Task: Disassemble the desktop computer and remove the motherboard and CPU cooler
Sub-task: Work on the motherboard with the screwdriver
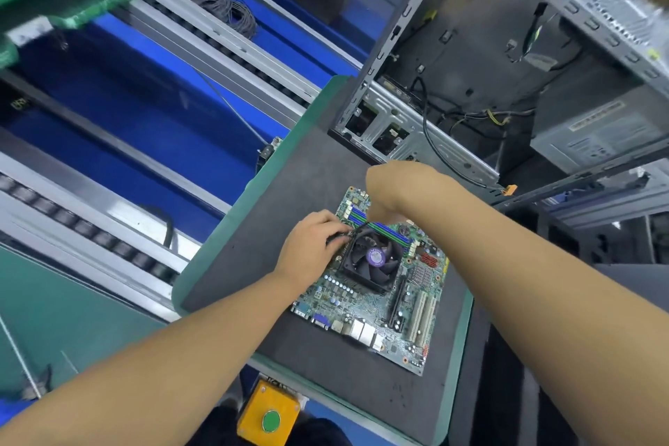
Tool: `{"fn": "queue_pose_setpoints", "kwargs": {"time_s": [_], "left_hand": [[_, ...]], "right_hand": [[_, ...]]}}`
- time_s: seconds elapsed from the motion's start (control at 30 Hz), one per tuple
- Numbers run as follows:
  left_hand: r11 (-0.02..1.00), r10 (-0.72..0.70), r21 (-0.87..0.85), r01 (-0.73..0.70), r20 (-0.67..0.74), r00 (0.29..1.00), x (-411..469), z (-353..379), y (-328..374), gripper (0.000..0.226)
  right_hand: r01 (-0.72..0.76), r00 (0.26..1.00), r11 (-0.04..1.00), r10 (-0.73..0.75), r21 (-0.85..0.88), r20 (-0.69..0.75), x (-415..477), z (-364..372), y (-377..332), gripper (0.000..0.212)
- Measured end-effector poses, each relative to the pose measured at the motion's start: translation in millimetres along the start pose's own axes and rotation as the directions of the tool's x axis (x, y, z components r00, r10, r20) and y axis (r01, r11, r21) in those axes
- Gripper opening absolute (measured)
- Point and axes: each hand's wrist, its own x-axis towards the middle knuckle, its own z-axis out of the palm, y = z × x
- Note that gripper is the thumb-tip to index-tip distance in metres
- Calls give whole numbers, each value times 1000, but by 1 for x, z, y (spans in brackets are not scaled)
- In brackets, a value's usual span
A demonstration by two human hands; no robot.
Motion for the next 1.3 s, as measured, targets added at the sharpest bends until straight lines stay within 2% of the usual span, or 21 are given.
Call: {"fn": "queue_pose_setpoints", "kwargs": {"time_s": [0.2,0.33,0.43,0.57,0.73,0.8,0.87,0.93,1.03,1.13,1.23,1.3], "left_hand": [[999,17,33,-17,-5,1000,2,1,-5,12],[999,-32,26,32,-2,1000,2,2,-6,13],[997,-78,8,78,4,997,3,1,-5,14],[996,-86,6,86,21,996,2,-2,-1,13],[996,-90,0,90,48,995,3,-5,1,13],[994,-107,-9,107,53,993,2,-6,2,15],[992,-122,-4,122,65,990,3,-6,1,15],[993,-115,0,116,89,989,5,-9,4,15],[996,-85,13,84,112,990,7,-11,5,16],[994,-109,22,107,113,988,6,-9,4,16],[994,-112,17,111,110,988,6,-9,4,16],[994,-113,12,112,114,987,6,-9,4,16]], "right_hand": [[128,986,986,-138,-111,-91,8,5,7,20],[215,950,941,-264,-262,-169,5,8,8,22],[284,904,862,-386,-420,-182,-2,7,6,9],[320,843,729,-511,-605,-170,-9,4,-5,35],[362,802,601,-590,-712,-90,-9,5,2,35],[349,808,600,-582,-720,-93,-10,8,7,35],[321,835,653,-537,-686,-119,-10,10,9,38],[280,893,773,-428,-569,-142,-7,12,7,38],[193,980,929,-200,-314,11,-8,9,6,28],[132,981,977,-105,-166,163,-9,1,6,21],[76,948,997,-66,-19,311,-2,-8,9,37],[-20,927,993,-26,119,375,5,-10,13,39]]}}
